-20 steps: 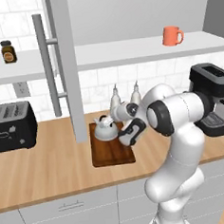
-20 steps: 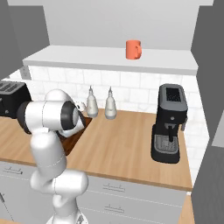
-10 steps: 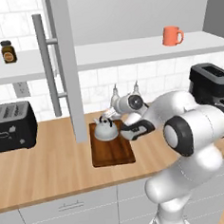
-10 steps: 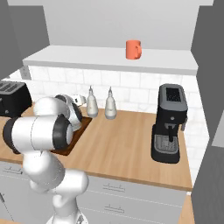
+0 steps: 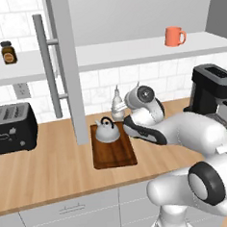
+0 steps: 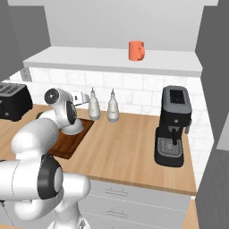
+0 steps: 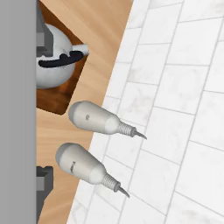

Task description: Pick the kettle from the counter and place it on the tray. Then pick the mug from the cabinet and place it on the tray. Then close the cabinet doors.

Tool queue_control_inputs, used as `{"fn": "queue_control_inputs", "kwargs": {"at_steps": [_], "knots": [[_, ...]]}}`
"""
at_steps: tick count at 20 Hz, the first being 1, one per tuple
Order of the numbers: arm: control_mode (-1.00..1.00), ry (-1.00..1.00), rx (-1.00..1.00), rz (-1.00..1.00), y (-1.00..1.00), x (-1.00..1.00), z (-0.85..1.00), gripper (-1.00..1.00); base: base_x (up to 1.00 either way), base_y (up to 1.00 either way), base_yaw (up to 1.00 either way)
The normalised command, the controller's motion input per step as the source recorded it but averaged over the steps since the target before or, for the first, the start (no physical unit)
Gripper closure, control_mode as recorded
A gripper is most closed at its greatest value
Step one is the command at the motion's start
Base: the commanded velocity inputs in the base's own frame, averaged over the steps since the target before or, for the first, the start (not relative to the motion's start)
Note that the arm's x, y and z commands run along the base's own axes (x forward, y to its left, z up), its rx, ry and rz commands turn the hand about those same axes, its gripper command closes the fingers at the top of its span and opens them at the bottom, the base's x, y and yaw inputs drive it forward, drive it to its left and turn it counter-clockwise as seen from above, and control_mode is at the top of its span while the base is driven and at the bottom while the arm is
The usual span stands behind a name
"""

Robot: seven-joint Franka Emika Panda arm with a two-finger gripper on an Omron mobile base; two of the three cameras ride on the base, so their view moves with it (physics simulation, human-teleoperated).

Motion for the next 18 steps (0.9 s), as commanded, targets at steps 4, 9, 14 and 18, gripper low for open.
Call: {"fn": "queue_control_inputs", "kwargs": {"at_steps": [4, 9, 14, 18], "knots": [[-1.0, -0.02, 0.0, -0.11, -0.3, -0.74, 0.42, -1.0, 0.0, 0.0, 0.0], [-1.0, -0.01, 0.0, -0.09, -0.35, -0.77, 0.32, -1.0, 0.0, 0.0, 0.0], [-1.0, 0.0, 0.0, -0.06, -0.46, -0.72, 0.29, -1.0, 0.0, 0.0, 0.0], [-1.0, 0.0, 0.0, -0.07, -0.5, -0.54, 0.47, -1.0, 0.0, 0.0, 0.0]]}}
